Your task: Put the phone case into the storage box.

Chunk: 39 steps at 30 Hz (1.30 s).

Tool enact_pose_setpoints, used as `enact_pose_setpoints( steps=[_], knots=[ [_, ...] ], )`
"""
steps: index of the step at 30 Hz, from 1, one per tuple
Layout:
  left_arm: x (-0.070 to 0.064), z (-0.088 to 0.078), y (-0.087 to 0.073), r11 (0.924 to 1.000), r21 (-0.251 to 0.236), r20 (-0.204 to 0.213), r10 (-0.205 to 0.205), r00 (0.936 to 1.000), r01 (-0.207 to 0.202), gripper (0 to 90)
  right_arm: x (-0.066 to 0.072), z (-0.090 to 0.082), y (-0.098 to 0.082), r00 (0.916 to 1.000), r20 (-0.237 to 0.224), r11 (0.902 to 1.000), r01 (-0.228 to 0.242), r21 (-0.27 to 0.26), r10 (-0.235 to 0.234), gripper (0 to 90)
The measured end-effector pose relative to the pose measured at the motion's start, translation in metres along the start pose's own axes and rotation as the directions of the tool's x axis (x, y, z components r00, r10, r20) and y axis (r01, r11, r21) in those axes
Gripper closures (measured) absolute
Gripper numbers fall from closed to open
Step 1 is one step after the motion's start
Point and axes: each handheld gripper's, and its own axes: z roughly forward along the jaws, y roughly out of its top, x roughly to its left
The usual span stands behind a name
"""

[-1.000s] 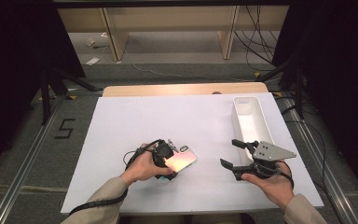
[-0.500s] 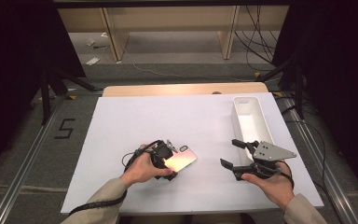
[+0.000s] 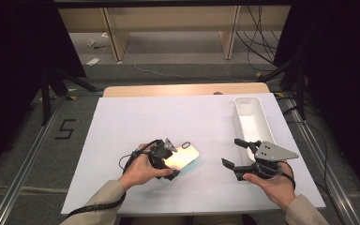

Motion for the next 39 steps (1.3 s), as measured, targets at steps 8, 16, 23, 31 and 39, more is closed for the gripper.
enact_pose_setpoints(
  steps=[8,16,23,31,39],
  knots=[
    [0.0,-0.01,-0.001,0.9935,-0.113,-0.021,-0.016,0.9997,0.014,17.2,0.001,0.005,0.003,0.9997,0.01,0.9997,-0.02,-0.013,0.021,17.8],
    [-0.002,-0.015,-0.001,0.98,-0.198,-0.044,-0.03,0.9986,0.021,17.2,0.002,0.011,0.007,0.9988,0.019,0.9988,-0.044,-0.023,0.044,17.3],
    [-0.002,-0.018,-0.001,0.9739,-0.226,-0.041,-0.026,0.9988,0.016,17.2,-0.001,0.017,0.011,0.9965,0.05,0.9976,-0.066,-0.022,0.067,17.3],
    [-0.003,-0.023,0.0,0.9652,-0.261,-0.055,-0.027,0.9981,0.012,17.2,-0.003,0.035,0.02,0.9943,0.065,0.9961,-0.083,-0.028,0.085,17.9],
    [-0.004,-0.024,-0.001,0.9609,-0.277,-0.052,-0.024,0.9983,0.009,17.1,-0.007,0.051,0.024,0.9924,0.062,0.9942,-0.105,-0.026,0.106,18.0]
  ],
)
